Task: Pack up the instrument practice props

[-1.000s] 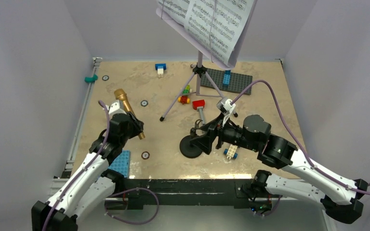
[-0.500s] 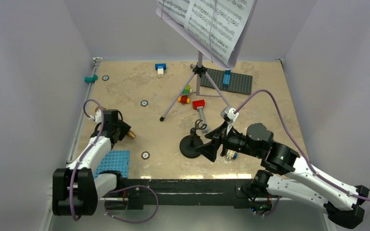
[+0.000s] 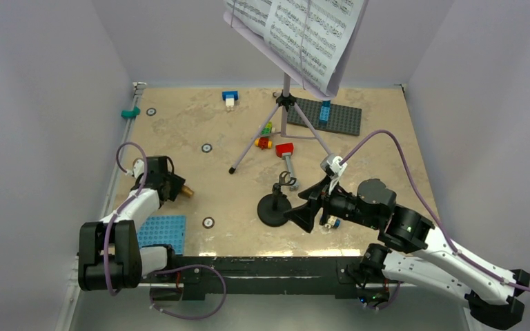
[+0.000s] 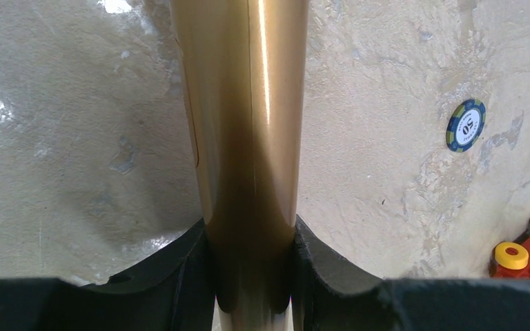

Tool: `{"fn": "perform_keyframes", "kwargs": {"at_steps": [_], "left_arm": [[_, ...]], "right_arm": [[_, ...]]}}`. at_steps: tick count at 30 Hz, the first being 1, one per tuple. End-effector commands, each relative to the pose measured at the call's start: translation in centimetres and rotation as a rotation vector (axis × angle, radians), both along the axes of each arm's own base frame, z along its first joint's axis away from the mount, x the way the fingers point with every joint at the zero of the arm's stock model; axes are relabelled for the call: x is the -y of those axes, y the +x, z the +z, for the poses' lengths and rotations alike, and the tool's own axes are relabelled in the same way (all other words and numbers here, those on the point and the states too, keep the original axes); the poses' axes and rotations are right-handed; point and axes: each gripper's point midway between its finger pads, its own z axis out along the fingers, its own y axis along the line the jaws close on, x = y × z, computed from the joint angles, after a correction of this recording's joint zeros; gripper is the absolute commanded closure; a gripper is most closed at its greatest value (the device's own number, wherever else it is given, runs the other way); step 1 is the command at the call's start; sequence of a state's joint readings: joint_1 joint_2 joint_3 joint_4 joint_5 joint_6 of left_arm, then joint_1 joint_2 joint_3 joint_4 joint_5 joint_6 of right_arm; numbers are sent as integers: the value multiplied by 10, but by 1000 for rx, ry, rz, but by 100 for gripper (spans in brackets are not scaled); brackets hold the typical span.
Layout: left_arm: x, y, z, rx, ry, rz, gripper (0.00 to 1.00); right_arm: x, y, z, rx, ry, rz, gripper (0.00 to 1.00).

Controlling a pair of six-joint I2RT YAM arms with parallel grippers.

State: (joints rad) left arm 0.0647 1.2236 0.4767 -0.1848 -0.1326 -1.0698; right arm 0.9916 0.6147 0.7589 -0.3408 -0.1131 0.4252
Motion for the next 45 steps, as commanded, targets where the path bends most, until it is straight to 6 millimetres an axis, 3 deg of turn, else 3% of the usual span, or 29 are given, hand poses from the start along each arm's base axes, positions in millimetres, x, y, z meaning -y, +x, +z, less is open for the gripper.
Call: {"fn": "perform_keyframes", "kwargs": {"at_steps": [1, 10, 17, 27, 33, 35, 39, 42, 45], "left_arm": [[1, -5, -8, -56, -25, 21, 68], [0, -16, -8, -96, -19, 25, 62], [-4, -26, -3, -97, 9, 23, 42], [-6, -35, 2, -82, 26, 31, 30], [-5, -27, 48, 68, 41, 2, 20], [-3, -22, 72, 143, 42, -14, 2], [11, -11, 121, 314, 20, -90, 0], [35, -5, 156, 482, 24, -219, 0], [92, -9, 181, 639, 45, -520, 0]], "right_arm": [[6, 6, 20, 48, 21, -36, 11], [14, 6, 20, 52, 15, -61, 10], [16, 5, 21, 54, 29, -67, 10], [20, 2, 21, 50, 43, -70, 10], [21, 3, 19, 50, 36, -77, 10], [20, 4, 20, 55, 34, -77, 10], [19, 7, 20, 58, 24, -80, 10], [22, 10, 13, 58, 10, -106, 10], [31, 13, 9, 71, 15, -148, 10]]}}
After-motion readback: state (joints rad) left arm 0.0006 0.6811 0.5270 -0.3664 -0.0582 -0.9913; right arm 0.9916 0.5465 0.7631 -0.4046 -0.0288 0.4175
